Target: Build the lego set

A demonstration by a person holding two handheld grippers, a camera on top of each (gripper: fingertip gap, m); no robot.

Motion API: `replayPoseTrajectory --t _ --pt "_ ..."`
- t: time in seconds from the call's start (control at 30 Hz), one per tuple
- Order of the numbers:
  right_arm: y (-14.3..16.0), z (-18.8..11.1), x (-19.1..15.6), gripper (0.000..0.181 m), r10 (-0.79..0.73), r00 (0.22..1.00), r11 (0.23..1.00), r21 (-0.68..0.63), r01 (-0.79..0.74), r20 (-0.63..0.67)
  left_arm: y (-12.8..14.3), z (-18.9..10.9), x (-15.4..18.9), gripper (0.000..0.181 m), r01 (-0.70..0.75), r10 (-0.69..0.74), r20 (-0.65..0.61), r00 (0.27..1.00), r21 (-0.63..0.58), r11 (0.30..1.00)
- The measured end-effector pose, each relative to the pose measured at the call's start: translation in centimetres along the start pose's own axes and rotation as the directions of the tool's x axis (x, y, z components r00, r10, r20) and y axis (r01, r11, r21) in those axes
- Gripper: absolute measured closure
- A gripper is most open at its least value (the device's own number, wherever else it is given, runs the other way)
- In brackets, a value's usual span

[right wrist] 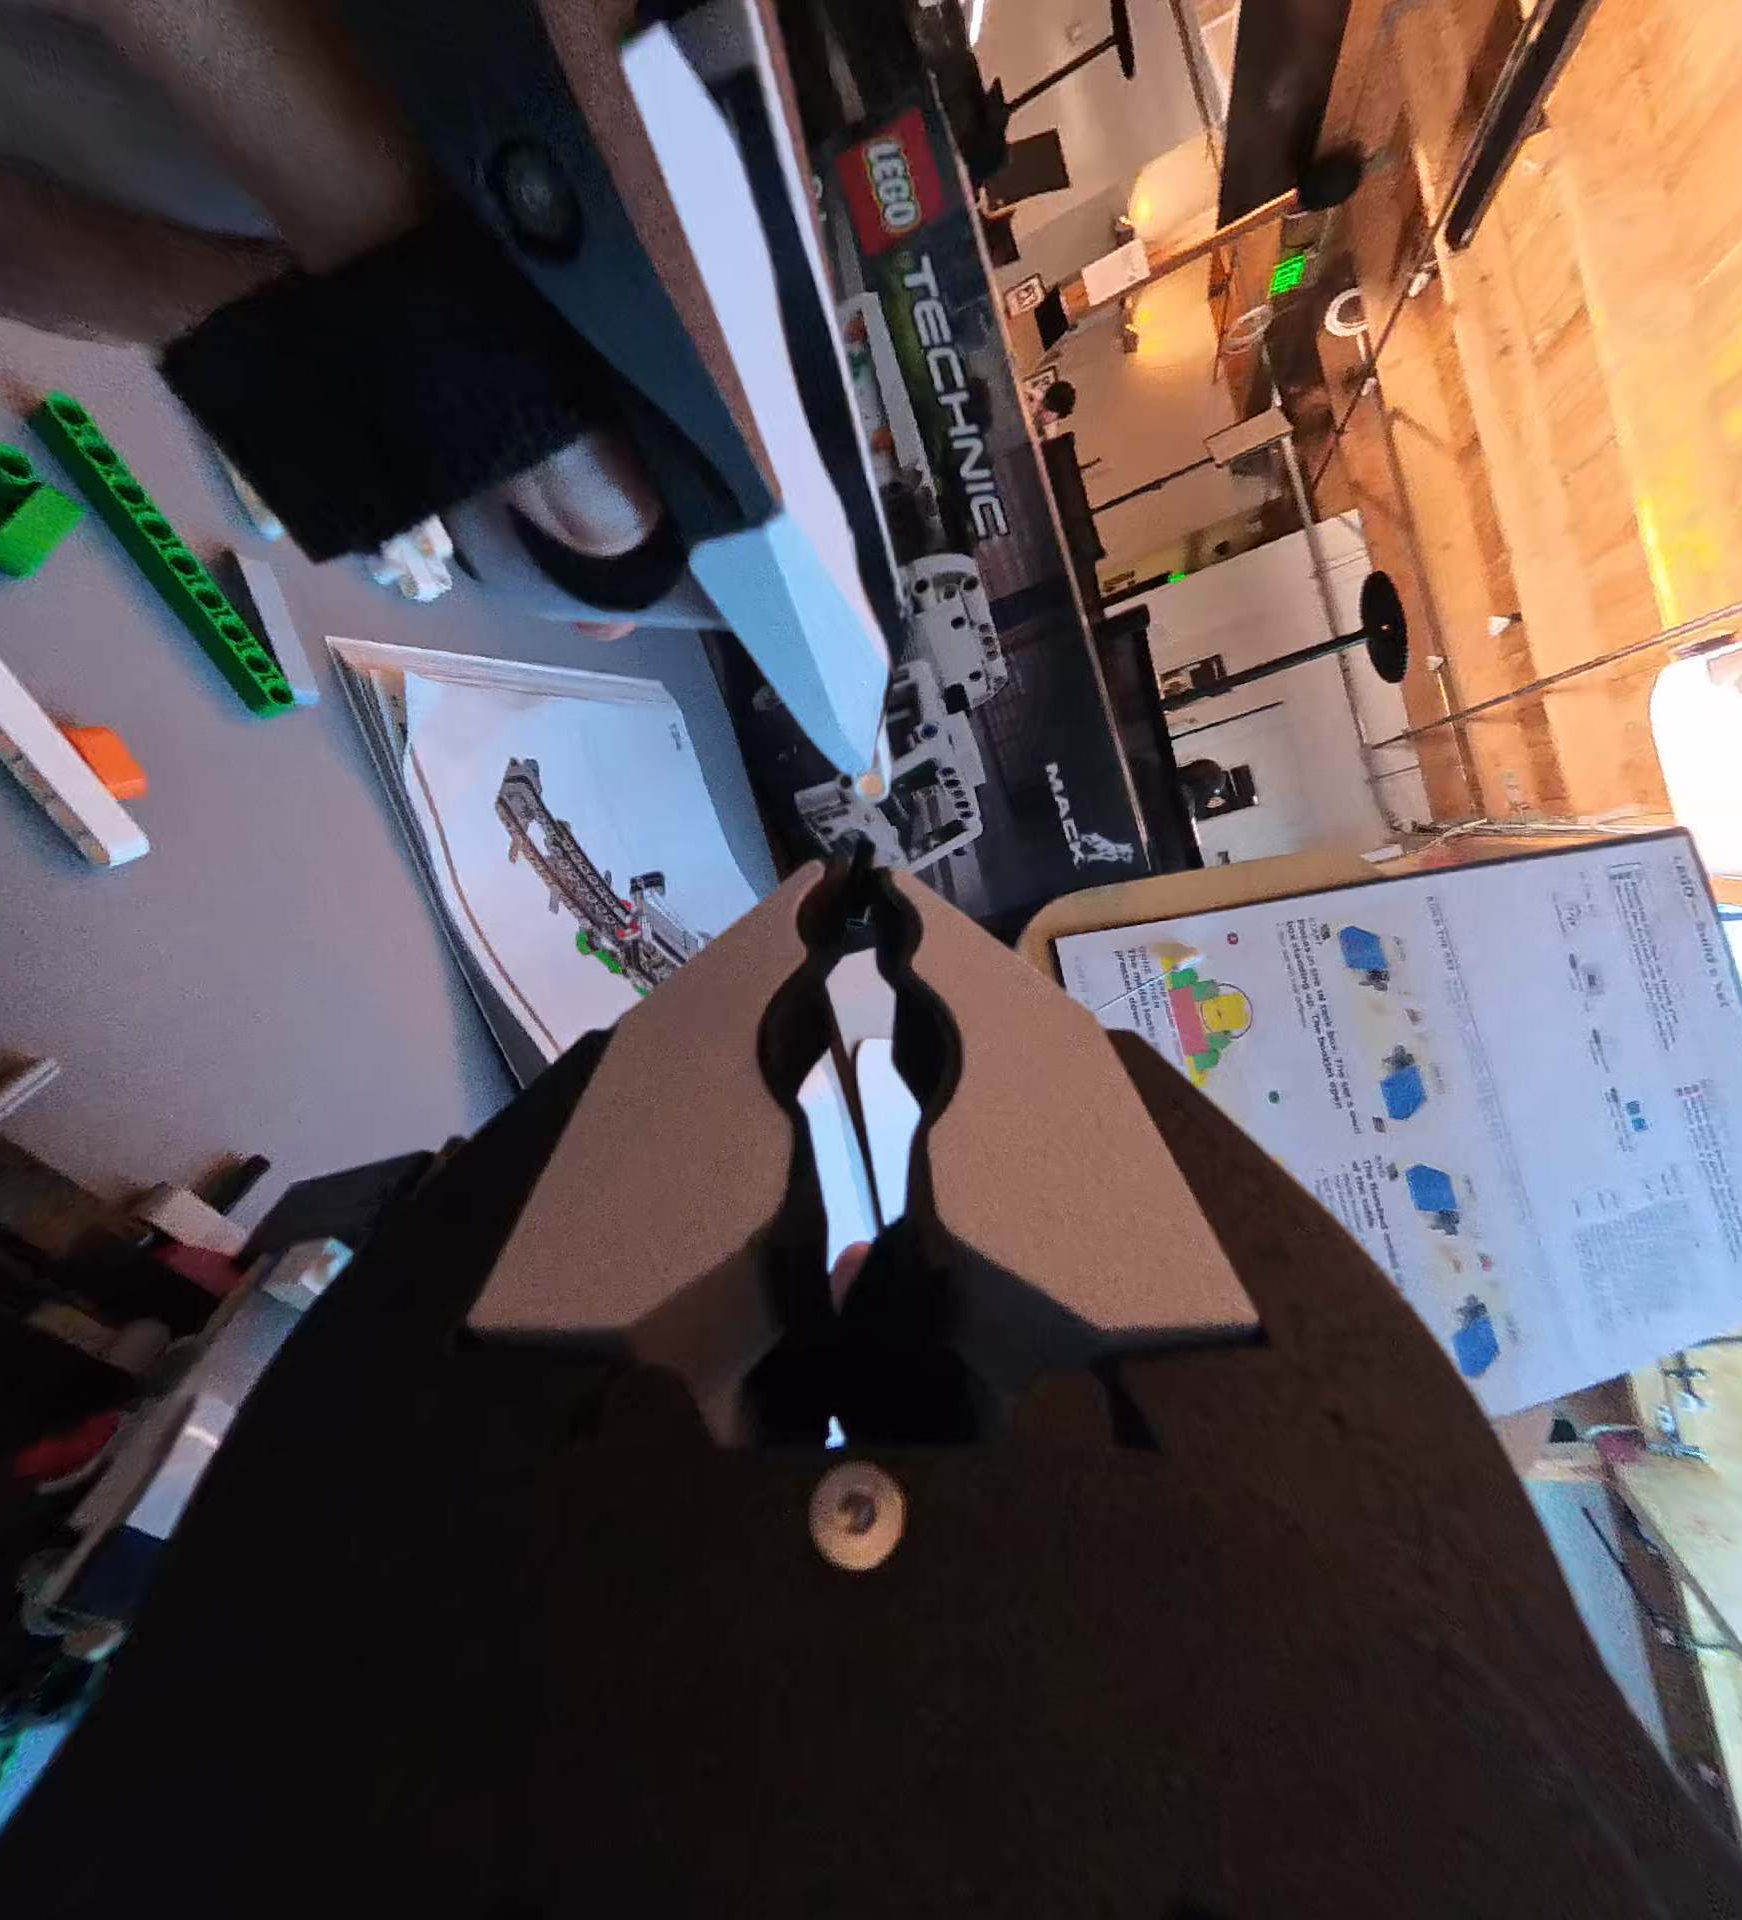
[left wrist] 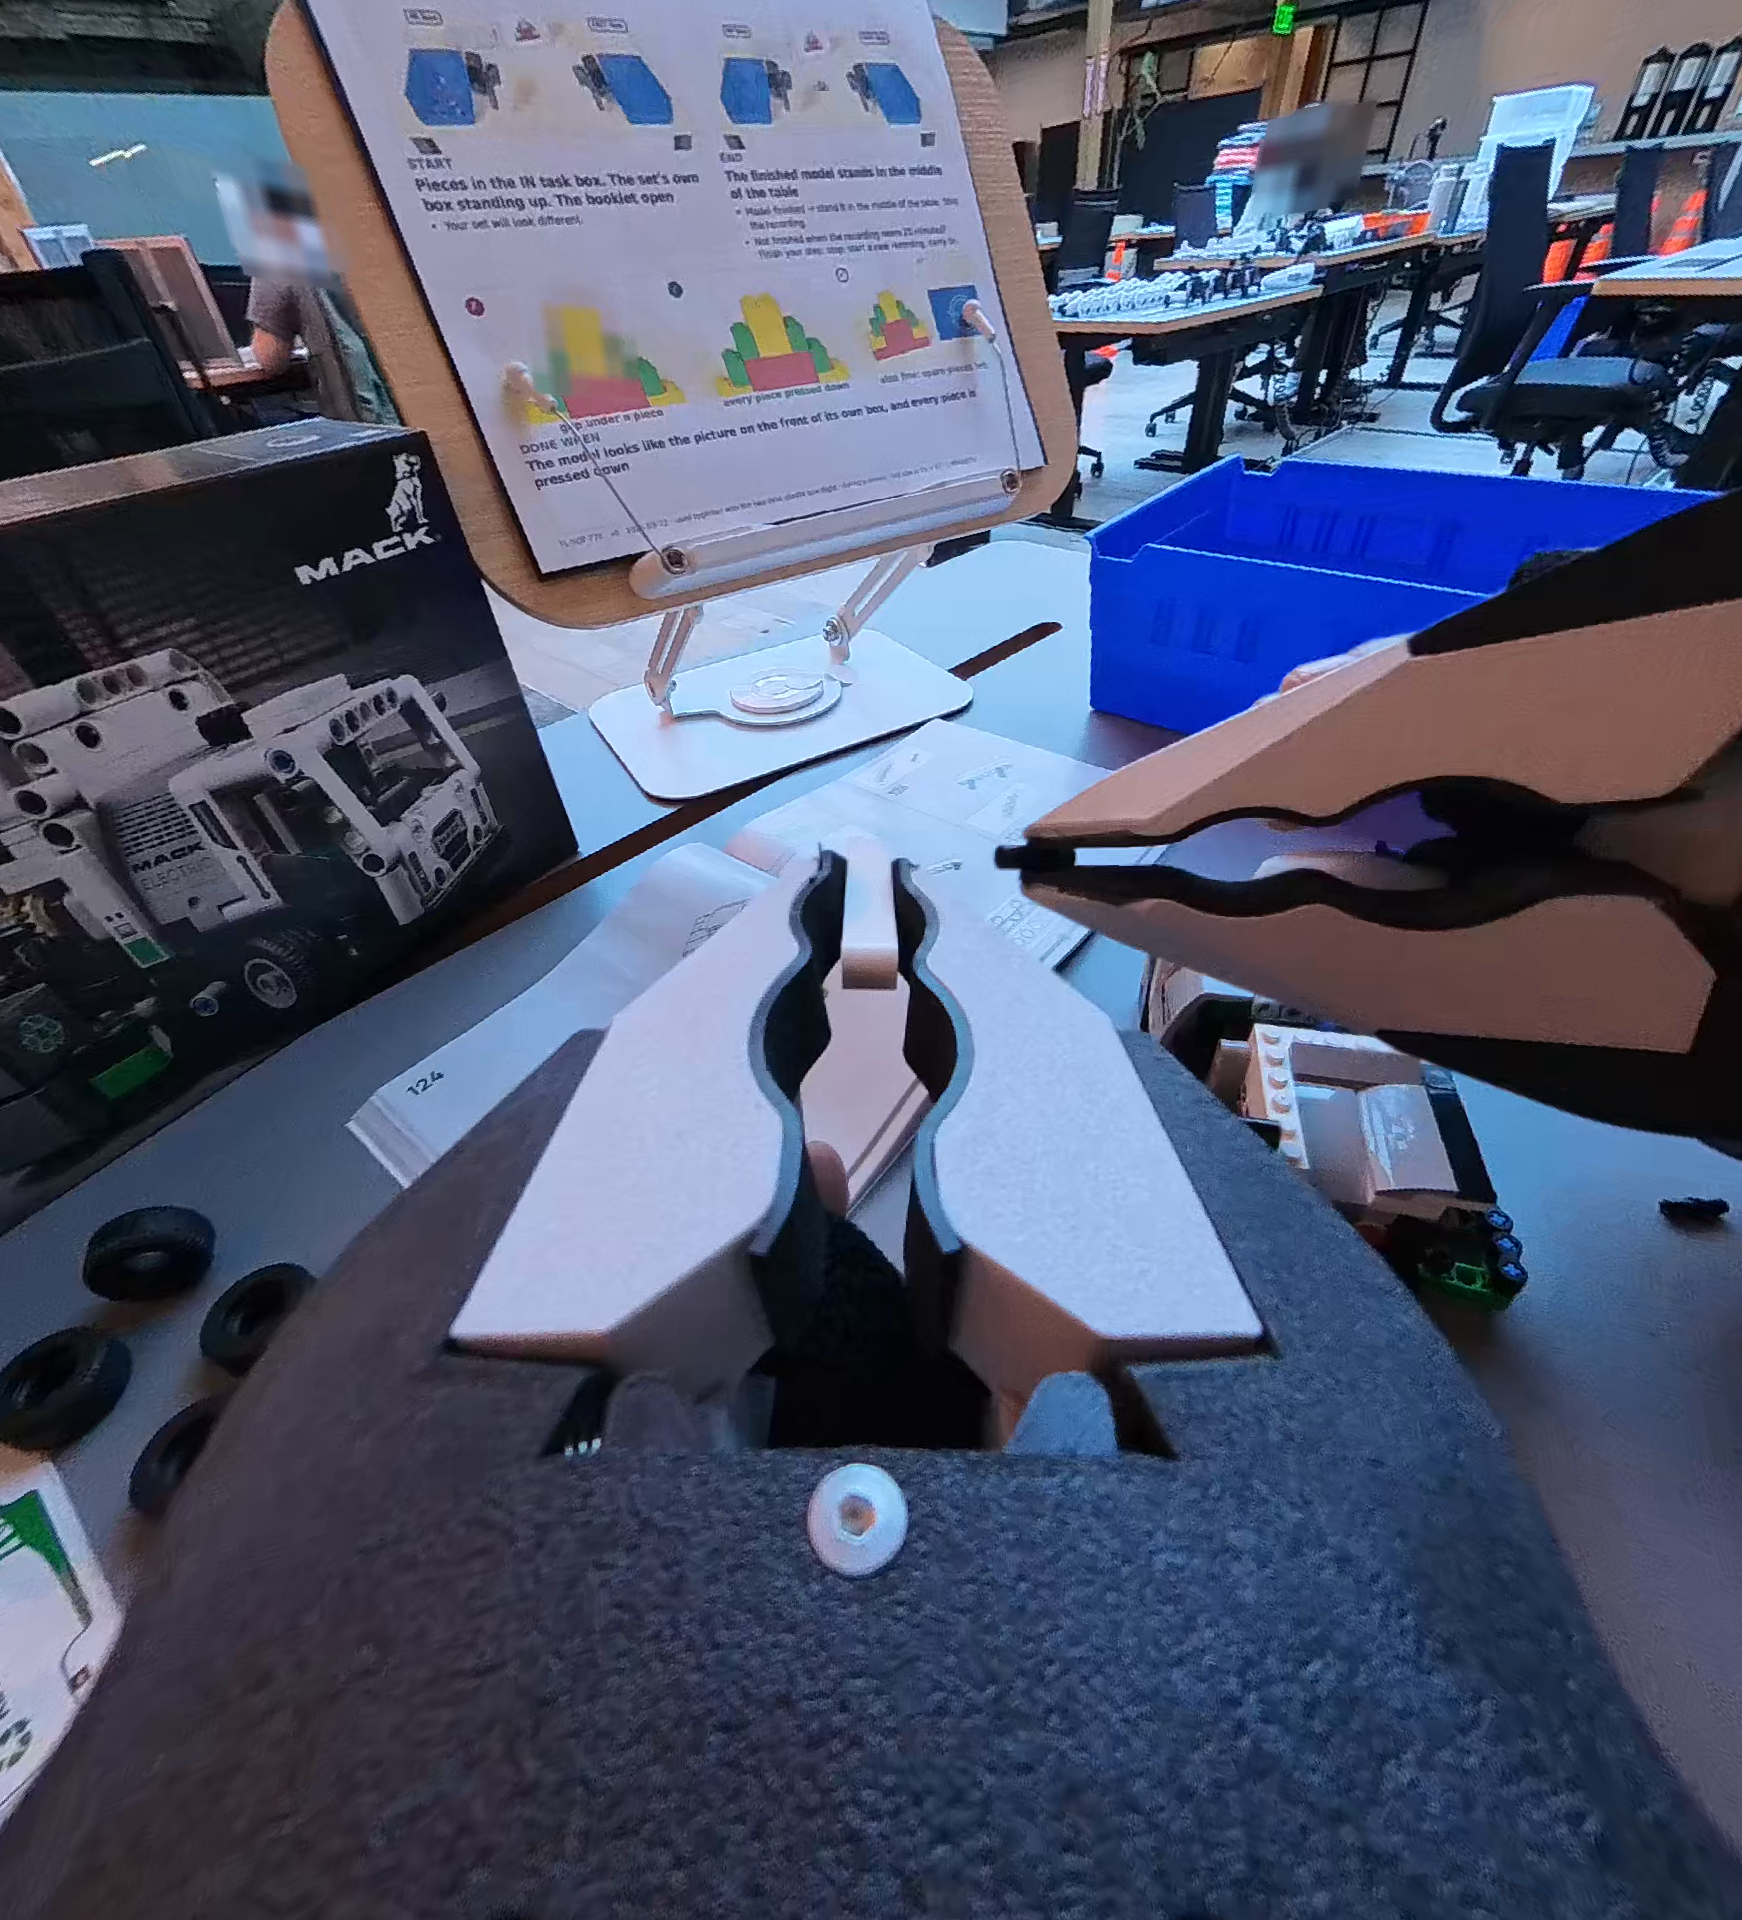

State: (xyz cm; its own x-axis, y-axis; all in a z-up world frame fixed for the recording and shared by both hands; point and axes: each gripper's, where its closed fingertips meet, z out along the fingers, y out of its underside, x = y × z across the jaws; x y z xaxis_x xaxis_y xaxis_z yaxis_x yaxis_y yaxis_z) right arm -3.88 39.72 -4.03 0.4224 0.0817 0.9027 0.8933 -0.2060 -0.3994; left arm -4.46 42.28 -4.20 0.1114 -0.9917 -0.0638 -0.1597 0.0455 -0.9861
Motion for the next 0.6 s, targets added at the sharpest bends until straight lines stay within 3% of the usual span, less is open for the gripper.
replayPoseTrajectory --t 0.13,0.3,0.6 --pt "-0.3 0.0 0.2 0.178 0.201 0.978 0.979 0.021 -0.203 0.056 -0.1 0.1 0.8 0.175 -0.048 0.048 -0.028 0.998 0.016 0.999" --pt "0.3 -0.2 0.1 0.178 0.524 0.824 0.845 -0.014 -0.534 0.213 -0.8 0.0 2.3 0.175 -0.109 0.114 -0.071 0.991 0.07 0.992" --pt "0.0 -0.7 -0.3 0.178 0.69 0.616 0.68 -0.049 -0.731 0.381 -1.1 -0.1 3.1 0.174 -0.183 0.19 -0.067 0.98 0.099 0.978"
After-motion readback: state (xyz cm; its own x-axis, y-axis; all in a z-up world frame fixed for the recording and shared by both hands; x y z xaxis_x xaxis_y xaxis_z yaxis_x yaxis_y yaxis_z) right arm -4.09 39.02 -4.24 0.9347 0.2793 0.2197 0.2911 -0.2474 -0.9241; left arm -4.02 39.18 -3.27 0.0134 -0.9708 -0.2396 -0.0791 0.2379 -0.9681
